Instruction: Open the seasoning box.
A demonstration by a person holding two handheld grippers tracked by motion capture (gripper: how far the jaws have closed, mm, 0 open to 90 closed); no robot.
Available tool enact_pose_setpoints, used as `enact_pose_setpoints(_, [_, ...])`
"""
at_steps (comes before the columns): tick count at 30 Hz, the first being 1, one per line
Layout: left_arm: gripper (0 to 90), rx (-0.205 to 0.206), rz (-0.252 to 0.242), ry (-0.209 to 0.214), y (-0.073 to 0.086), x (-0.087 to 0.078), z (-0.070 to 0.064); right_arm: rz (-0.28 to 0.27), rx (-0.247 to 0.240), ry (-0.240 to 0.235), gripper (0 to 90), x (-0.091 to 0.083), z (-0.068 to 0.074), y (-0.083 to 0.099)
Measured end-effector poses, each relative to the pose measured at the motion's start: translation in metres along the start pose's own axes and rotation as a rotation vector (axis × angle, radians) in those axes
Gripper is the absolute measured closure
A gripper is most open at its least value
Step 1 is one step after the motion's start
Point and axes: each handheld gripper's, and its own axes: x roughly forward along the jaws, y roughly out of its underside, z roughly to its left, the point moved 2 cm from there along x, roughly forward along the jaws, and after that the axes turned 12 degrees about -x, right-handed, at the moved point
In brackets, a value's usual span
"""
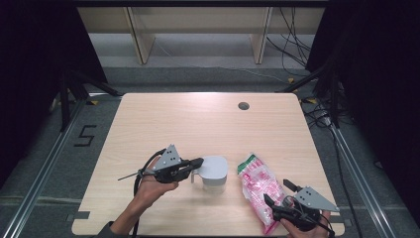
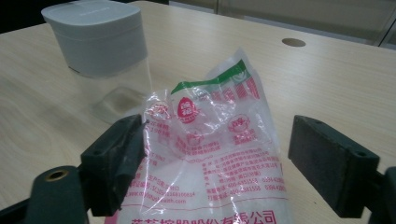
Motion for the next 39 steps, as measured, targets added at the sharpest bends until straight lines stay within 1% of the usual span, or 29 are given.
enact_pose_setpoints(1, [89.0,0.011,-0.006,0.008,0.000,0.000,0.001,0.002,0.026,-0.002,21.7,-0.001,0.001,-0.001])
enact_pose_setpoints(2, [89.0,-0.008,-0.005,0.005,0.001,-0.001,0.000,0.000,0.018,-0.006,22.0,-0.001,0.001,-0.001])
enact_pose_setpoints(3, [89.0,0.008,0.002,-0.002,0.000,-0.002,0.001,-0.001,0.022,-0.002,22.5,0.000,0.001,-0.001])
enact_pose_setpoints(6, [89.0,0.005,0.003,0.001,0.001,-0.001,0.001,0.010,0.022,-0.004,26.1,-0.002,0.003,-0.001])
enact_pose_setpoints(7, [89.0,0.003,0.010,-0.004,0.001,-0.002,0.001,-0.014,-0.016,0.002,27.9,-0.001,0.001,-0.001])
enact_pose_setpoints(8, [89.0,-0.002,0.012,-0.007,0.002,-0.001,0.001,0.009,0.019,-0.010,28.5,-0.002,0.003,-0.001])
enact_pose_setpoints(9, [89.0,0.014,0.018,-0.004,0.002,-0.001,0.002,0.001,-0.002,-0.016,31.4,-0.001,0.001,-0.001])
enact_pose_setpoints(10, [89.0,-0.004,0.023,-0.015,0.003,0.000,0.001,0.001,-0.002,-0.016,31.4,-0.001,0.001,-0.001])
enact_pose_setpoints(11, [89.0,-0.001,0.017,-0.006,0.004,0.001,0.002,-0.023,-0.017,-0.006,33.1,0.000,0.000,-0.002])
enact_pose_setpoints(12, [89.1,-0.007,0.011,-0.004,0.005,0.001,0.003,-0.006,-0.012,-0.025,33.9,-0.001,0.002,-0.001])
enact_pose_setpoints(14, [89.1,-0.015,0.006,-0.006,0.006,0.001,0.003,-0.022,-0.029,-0.017,37.1,0.000,0.000,-0.002])
enact_pose_setpoints(15, [89.1,-0.014,0.006,-0.007,0.006,0.001,0.003,-0.021,0.015,-0.026,37.3,0.000,0.003,-0.003])
enact_pose_setpoints(16, [89.0,-0.009,-0.002,-0.011,0.007,0.001,0.002,-0.003,0.026,-0.028,37.8,-0.001,0.005,-0.003])
enact_pose_setpoints(17, [89.1,-0.007,0.000,-0.012,0.007,0.000,0.003,-0.009,-0.004,-0.032,39.5,0.001,0.004,-0.003])
enact_pose_setpoints(18, [89.0,-0.019,-0.002,-0.005,0.007,0.001,0.003,-0.008,0.014,-0.046,39.5,0.002,0.006,-0.005])
enact_pose_setpoints(19, [89.0,-0.006,-0.003,0.002,0.007,0.000,0.004,-0.008,-0.006,-0.045,38.1,0.002,0.005,-0.005])
enact_pose_setpoints(20, [88.9,-0.018,-0.005,0.002,0.007,0.000,0.004,-0.016,-0.022,-0.042,35.7,0.005,0.006,-0.006])
enact_pose_setpoints(22, [89.0,-0.025,-0.007,0.000,0.008,0.000,0.004,0.001,-0.016,-0.043,33.4,0.009,0.009,-0.009])
enact_pose_setpoints(23, [88.9,-0.010,-0.007,-0.002,0.008,0.000,0.004,0.004,-0.023,-0.044,33.8,0.010,0.009,-0.010])
enact_pose_setpoints(26, [89.0,-0.035,-0.007,-0.009,0.008,-0.001,0.004,-0.014,-0.027,-0.078,42.1,0.017,0.013,-0.017])
enact_pose_setpoints(27, [89.0,-0.028,-0.013,-0.006,0.008,-0.001,0.005,-0.033,-0.087,-0.078,51.4,0.018,0.014,-0.022])
enact_pose_setpoints(29, [88.9,-0.006,-0.014,-0.001,0.008,-0.001,0.006,-0.042,-0.081,-0.079,56.6,0.021,0.017,-0.027])
enact_pose_setpoints(30, [88.9,-0.006,-0.015,0.000,0.008,-0.001,0.006,-0.068,-0.102,-0.064,58.9,0.023,0.016,-0.029])
enact_pose_setpoints(32, [88.9,0.002,-0.011,-0.003,0.008,-0.002,0.006,-0.047,-0.090,-0.089,61.1,0.023,0.018,-0.030])
enact_pose_setpoints(33, [89.0,-0.032,-0.016,-0.012,0.010,-0.002,0.004,-0.038,-0.072,-0.083,64.2,0.023,0.019,-0.031])
enact_pose_setpoints(34, [88.9,-0.028,-0.016,-0.012,0.010,-0.002,0.004,-0.059,-0.100,-0.078,66.4,0.026,0.018,-0.033])
enact_pose_setpoints(36, [89.0,-0.031,-0.019,-0.010,0.010,-0.002,0.004,-0.048,-0.102,-0.096,69.5,0.028,0.018,-0.035])
enact_pose_setpoints(37, [89.0,-0.034,-0.020,-0.012,0.010,-0.002,0.004,-0.049,-0.076,-0.093,70.3,0.029,0.021,-0.036])
enact_pose_setpoints(39, [89.0,-0.032,-0.020,-0.011,0.010,-0.003,0.005,-0.043,-0.069,-0.101,70.3,0.032,0.021,-0.038])
